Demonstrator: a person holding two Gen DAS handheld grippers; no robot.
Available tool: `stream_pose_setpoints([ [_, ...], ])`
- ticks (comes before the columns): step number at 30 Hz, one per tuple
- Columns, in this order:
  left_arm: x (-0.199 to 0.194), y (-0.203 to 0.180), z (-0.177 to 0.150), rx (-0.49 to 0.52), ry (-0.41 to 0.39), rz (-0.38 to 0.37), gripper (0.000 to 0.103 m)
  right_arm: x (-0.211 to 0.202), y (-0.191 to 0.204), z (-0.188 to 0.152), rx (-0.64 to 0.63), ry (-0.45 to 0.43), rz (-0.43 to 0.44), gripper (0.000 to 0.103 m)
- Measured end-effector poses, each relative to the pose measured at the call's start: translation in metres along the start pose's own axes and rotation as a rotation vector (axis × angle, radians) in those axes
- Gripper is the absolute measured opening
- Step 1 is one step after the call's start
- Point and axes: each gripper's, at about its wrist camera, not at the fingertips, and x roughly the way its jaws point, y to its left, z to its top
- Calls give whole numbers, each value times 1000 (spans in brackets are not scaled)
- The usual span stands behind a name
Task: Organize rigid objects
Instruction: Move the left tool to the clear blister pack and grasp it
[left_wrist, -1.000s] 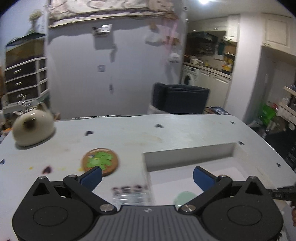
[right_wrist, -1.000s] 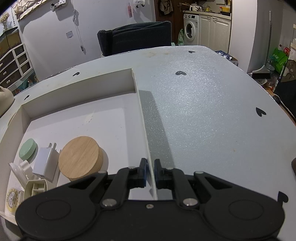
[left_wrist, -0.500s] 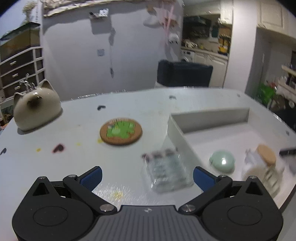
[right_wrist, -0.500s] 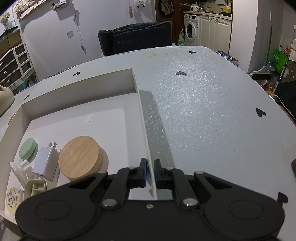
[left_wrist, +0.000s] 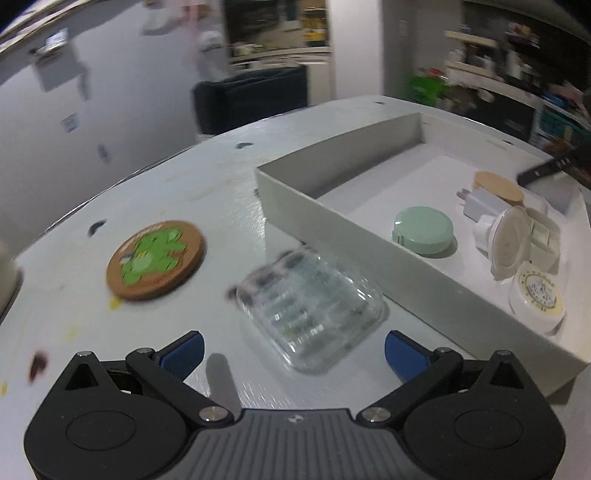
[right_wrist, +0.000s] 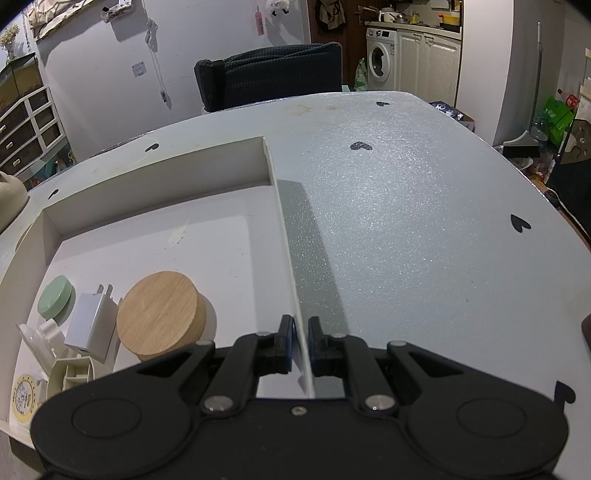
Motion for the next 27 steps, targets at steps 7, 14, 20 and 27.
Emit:
stream_pose_setpoints([
  [7,20,17,21,137,19,-120,102,2,1,2,-3,8,1,10],
  [14,38,23,40,169,42,-236,88,4,0,1,6,6,0,10],
  [20,33,20,37,113,40,-219,80,4,1,1,9,5,0,10],
  [27,21,10,28,2,52,-116,79,4,1,0,4,2,0,10],
])
